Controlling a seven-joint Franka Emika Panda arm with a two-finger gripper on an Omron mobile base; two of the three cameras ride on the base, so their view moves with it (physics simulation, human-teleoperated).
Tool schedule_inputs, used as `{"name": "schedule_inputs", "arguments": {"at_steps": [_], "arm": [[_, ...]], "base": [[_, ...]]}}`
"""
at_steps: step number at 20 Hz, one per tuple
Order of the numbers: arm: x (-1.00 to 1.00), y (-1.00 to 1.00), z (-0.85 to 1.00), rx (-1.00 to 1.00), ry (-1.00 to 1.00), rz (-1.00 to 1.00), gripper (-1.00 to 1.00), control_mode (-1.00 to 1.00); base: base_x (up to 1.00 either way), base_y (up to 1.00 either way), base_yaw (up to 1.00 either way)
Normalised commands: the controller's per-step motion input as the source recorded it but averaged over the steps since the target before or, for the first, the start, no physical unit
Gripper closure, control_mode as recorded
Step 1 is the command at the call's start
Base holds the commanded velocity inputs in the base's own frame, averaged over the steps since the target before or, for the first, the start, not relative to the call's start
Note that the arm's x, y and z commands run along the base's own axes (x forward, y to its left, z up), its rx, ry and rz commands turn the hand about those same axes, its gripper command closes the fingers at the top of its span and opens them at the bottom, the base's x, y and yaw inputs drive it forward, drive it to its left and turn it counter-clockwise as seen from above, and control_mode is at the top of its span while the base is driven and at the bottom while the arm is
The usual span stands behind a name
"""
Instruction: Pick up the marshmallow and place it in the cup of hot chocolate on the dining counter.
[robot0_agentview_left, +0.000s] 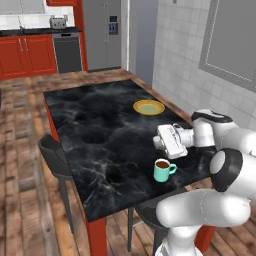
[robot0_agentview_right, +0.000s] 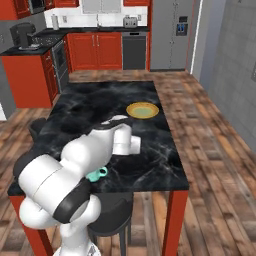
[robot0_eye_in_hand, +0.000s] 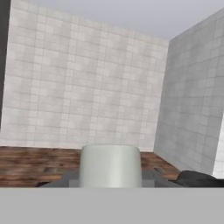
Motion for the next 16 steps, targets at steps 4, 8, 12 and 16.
{"name": "schedule_inputs", "arguments": {"at_steps": [4,8,12,16], "arm": [[0.18,-0.04,-0.17,0.01,0.01,0.00,1.00,-1.00],[0.18,-0.02,-0.20,0.04,0.00,0.00,1.00,-1.00],[0.22,-0.07,-0.29,0.01,0.02,0.02,1.00,-1.00],[0.25,-0.16,-0.30,0.02,0.07,0.03,1.00,-1.00]], "base": [[0.00,0.00,0.00],[0.00,0.00,0.00],[0.00,0.00,0.00],[0.00,0.00,0.00]]}}
